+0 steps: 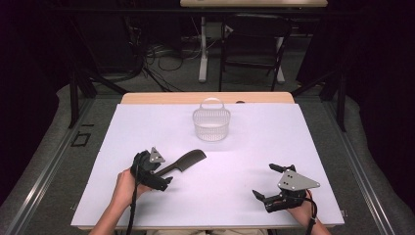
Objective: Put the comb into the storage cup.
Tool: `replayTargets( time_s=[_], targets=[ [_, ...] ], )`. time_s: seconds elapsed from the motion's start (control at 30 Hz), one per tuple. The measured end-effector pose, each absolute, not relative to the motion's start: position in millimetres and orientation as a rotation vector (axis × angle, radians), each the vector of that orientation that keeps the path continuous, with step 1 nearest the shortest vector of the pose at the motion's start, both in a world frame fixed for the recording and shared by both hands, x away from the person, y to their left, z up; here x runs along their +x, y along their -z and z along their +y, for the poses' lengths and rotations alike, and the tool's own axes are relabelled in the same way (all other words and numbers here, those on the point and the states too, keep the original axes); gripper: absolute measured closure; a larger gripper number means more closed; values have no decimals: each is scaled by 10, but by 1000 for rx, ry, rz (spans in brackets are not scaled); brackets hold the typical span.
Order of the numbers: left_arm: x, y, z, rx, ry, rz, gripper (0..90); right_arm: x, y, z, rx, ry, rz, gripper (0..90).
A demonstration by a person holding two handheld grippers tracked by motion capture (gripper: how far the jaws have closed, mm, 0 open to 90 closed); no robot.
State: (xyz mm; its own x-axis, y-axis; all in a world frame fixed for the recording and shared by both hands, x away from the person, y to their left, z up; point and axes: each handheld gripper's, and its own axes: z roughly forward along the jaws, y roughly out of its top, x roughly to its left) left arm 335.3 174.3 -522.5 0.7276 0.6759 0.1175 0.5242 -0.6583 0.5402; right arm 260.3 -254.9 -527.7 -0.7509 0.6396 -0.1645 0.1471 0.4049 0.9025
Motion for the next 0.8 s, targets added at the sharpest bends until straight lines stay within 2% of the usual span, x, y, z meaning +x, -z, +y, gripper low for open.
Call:
replayTargets(
  time_s=[0.1, 0.4, 0.47, 0.57, 0.73, 0.8],
  targets=[
    [3373, 5232, 1722, 2472, -418, 916, 1, 2604, 5276, -2553, 669, -1322, 2173, 5],
    [3434, 5156, 1666, 2520, -454, 875, 11, 2606, 5281, -2551, 681, -1315, 2173, 5],
    [3464, 5158, 1662, 2542, -449, 875, 75, 2604, 5278, -2562, 683, -1315, 2167, 5],
    [3522, 5166, 1657, 2565, -436, 892, 87, 2600, 5274, -2567, 681, -1317, 2165, 6],
    [3593, 5142, 1624, 2601, -434, 882, 174, 2602, 5276, -2564, 681, -1312, 2169, 5],
    [3618, 5136, 1598, 2629, -422, 855, 250, 2601, 5276, -2563, 681, -1313, 2168, 6]
  ],
)
